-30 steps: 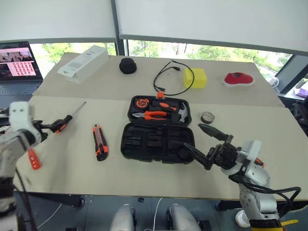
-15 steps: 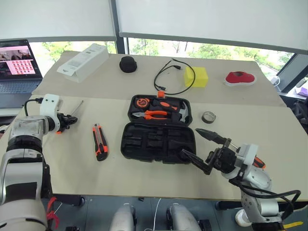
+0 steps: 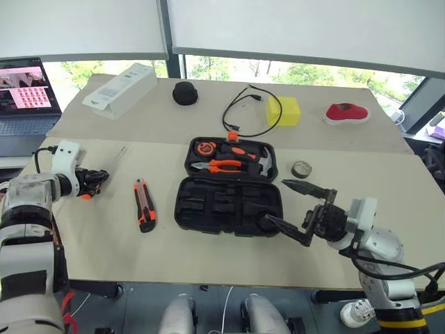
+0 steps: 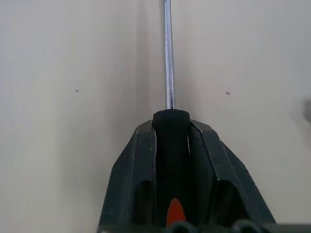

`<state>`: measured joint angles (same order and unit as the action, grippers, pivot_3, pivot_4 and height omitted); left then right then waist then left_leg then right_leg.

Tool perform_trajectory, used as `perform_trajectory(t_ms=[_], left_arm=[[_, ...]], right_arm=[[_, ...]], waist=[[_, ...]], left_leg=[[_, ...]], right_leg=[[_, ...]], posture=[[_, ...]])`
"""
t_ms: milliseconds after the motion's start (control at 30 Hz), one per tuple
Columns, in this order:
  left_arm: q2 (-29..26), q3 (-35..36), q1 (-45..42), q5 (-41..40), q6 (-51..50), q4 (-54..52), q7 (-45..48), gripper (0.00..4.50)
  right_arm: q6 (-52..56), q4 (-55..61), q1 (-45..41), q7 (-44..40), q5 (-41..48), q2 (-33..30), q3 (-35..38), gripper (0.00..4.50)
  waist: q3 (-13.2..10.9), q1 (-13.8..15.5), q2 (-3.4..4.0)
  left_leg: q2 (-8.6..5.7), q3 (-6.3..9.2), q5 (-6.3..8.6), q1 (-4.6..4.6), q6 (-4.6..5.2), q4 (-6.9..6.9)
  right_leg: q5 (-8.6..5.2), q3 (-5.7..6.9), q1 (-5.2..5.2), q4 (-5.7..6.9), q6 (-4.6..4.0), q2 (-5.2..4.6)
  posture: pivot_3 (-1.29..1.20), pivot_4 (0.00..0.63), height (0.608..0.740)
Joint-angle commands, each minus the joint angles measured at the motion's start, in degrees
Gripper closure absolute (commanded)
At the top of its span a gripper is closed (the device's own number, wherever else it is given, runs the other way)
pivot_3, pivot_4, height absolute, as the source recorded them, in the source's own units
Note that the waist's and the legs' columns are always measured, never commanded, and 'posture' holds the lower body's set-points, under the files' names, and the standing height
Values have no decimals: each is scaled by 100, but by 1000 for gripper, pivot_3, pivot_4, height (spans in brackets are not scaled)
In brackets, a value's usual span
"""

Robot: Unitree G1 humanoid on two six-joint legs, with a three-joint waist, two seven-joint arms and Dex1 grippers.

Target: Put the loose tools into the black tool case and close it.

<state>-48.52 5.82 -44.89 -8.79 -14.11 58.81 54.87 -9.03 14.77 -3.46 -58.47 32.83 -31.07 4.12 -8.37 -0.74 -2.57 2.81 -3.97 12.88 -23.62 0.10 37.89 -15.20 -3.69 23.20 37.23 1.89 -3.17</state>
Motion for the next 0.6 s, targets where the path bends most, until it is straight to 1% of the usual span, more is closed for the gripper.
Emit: perform_trajectory(t_ms=[33,100,167,200,233,300,433,500,600], left_arm=[[40,351,127,-611,544,-1055,1069,3945],[75,364,266,-868,440,-1752,1526,3945],[106,177,409,-1195,50,-2854,2035,3945],[169,-184,416,-1234,-130,-3609,2285,3945],[211,-429,420,-1242,-266,-4122,2424,3945],[400,-962,363,-974,-222,-4804,2470,3945],[735,-1570,217,-505,-328,-5244,2144,3945],[965,-2035,43,-82,-274,-5160,2015,3945],[1240,-2426,-202,440,-65,-4749,1776,3945]], right_arm=[[268,307,-215,-92,262,-248,232,0],[451,381,-314,-93,389,-351,303,0],[668,460,-433,-85,583,-462,400,0],[815,445,-422,-186,635,-628,463,0],[920,428,-407,-260,666,-748,504,0],[1106,327,-266,-408,559,-1084,606,0],[1421,246,-67,-447,392,-1515,780,0],[1549,140,-82,-419,328,-1695,903,0],[1655,70,-98,-404,212,-1844,940,0]], waist=[[-1,26,-2],[-4,63,-5],[-4,87,-5],[-6,100,-7],[-8,136,-5],[-8,179,-2],[-7,146,0],[-9,99,2],[-10,97,4]], left_leg=[[0,0,0,-3,0,0],[0,5,0,-14,0,8],[0,8,0,-22,1,18],[-1,9,0,-23,1,18],[-1,9,1,-26,2,24],[-5,12,5,-30,9,42],[-7,12,8,-29,15,58],[-6,13,8,-29,15,60],[-6,15,8,-30,16,68]], right_leg=[[0,0,1,1,0,-1],[0,10,4,-1,0,-1],[1,12,4,0,1,-3],[1,12,2,-1,1,-5],[2,12,2,-2,3,-5],[5,13,-4,-2,9,-8],[8,7,-13,-4,16,-3],[8,1,-9,0,15,3],[8,-4,-8,3,16,7]], posture=[[0,150,740],[0,150,740],[0,150,740],[0,150,740],[0,150,740],[0,150,740],[0,150,740],[0,150,740],[0,150,740]])
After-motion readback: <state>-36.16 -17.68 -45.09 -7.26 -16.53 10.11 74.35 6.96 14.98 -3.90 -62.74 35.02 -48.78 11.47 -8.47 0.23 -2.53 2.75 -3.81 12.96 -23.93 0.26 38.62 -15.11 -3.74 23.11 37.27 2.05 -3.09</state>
